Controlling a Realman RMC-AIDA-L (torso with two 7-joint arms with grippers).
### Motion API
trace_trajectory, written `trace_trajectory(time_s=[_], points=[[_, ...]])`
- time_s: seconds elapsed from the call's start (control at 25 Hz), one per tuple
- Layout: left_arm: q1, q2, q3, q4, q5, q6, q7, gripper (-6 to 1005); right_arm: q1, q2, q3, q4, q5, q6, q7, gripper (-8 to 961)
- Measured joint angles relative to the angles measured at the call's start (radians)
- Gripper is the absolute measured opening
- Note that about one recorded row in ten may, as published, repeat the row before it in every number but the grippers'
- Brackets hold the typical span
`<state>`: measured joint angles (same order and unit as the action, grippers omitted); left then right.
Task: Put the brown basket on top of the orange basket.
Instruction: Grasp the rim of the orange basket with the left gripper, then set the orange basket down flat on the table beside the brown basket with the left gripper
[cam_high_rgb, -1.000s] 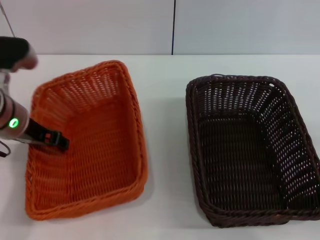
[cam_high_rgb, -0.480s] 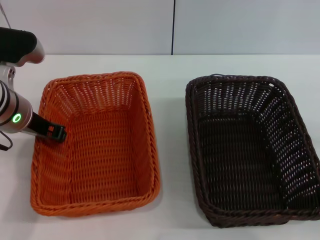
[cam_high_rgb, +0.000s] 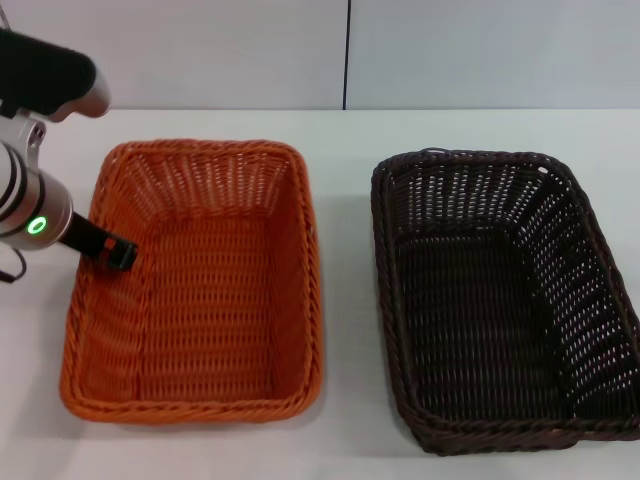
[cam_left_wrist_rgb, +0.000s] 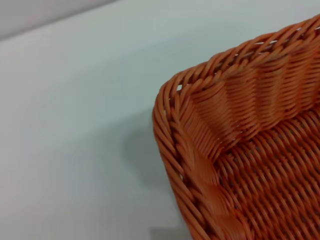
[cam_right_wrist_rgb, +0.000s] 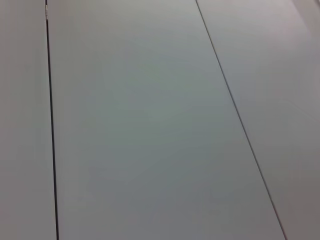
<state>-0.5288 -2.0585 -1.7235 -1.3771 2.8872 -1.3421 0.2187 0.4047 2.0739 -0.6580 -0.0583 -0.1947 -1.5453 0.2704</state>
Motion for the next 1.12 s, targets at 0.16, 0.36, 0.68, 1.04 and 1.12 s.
trace_trajectory(time_s=[0.16, 0.36, 0.68, 1.04, 1.12], points=[[-0.005, 0.001, 0.003, -0.019, 0.000, 0.002, 0.054, 275, -0.002, 0.000, -0.001, -0.001, 0.000, -0.006, 0.004, 818], [-0.018, 0.006, -0.014, -0.080, 0.001, -0.001, 0.171, 266, -0.007, 0.002, -0.003, -0.001, 0.000, -0.009, 0.006, 817], [-0.091, 0.013, -0.114, -0.194, 0.003, -0.028, 0.593, 227, -0.017, 0.006, -0.003, 0.003, 0.000, -0.032, 0.010, 817], [-0.140, 0.030, -0.124, -0.206, 0.004, -0.062, 0.927, 162, -0.024, 0.008, -0.005, 0.020, 0.000, -0.079, 0.037, 817], [-0.147, 0.028, -0.124, -0.215, 0.004, -0.072, 0.981, 162, -0.024, 0.008, -0.005, 0.022, 0.000, -0.087, 0.039, 818]])
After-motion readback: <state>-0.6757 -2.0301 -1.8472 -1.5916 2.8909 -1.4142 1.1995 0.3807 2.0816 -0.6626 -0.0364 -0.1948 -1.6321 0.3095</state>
